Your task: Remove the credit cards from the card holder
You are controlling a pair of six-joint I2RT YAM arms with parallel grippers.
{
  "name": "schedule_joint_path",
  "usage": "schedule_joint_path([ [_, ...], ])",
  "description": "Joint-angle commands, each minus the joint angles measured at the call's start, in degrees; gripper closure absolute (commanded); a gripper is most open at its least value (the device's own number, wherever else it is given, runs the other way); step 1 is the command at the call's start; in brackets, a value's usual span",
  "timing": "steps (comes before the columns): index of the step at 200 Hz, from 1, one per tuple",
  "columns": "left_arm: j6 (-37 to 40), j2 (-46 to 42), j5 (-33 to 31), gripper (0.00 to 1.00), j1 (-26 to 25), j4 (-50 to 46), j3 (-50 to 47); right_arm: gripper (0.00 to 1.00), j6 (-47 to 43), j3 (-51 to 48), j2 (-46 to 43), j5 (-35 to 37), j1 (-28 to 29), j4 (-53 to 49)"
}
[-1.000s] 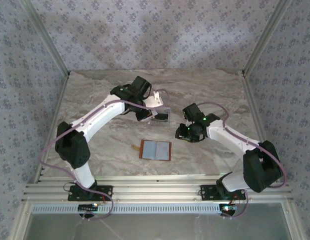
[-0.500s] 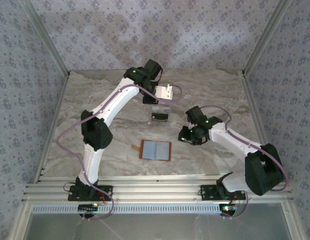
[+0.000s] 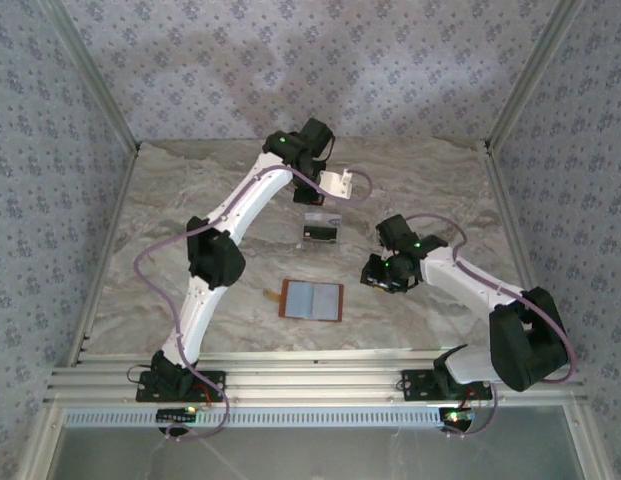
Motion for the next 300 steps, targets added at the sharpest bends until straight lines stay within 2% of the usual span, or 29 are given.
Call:
schedule_joint_path([
  [1, 1.33, 2.14, 0.62, 1.0, -0.04, -1.66, 2.52, 0.7, 0.06, -0.46, -0.07, -1.0, -0.67, -0.22],
  [116, 0.9, 8.53, 1.19, 1.0, -0.52, 0.58, 3.77, 0.7, -0.3, -0.95, 1.86, -1.84, -1.43, 2.63],
  [175, -0.17, 9.85, -3.13, 0.68, -0.96, 5.44, 6.12, 0.7, -0.38, -0.88, 2.18, -1.98, -1.6, 3.01],
  [199, -0.38, 9.81, -3.3, 0.64, -1.0, 5.97, 7.09, 0.71, -0.3, -1.01, 2.19, -1.92, -1.59, 3.09],
  [263, -1.2, 9.55, -4.54, 0.62, -1.05, 7.37, 7.71, 0.71, -0.21, -1.36, 1.75, -1.81, -1.6, 3.03],
  [300, -3.78, 7.99, -1.91, 0.62, -1.13, 5.61, 7.72, 0.71, 0.27, -1.36, 1.27, -1.6, -1.36, 3.27],
])
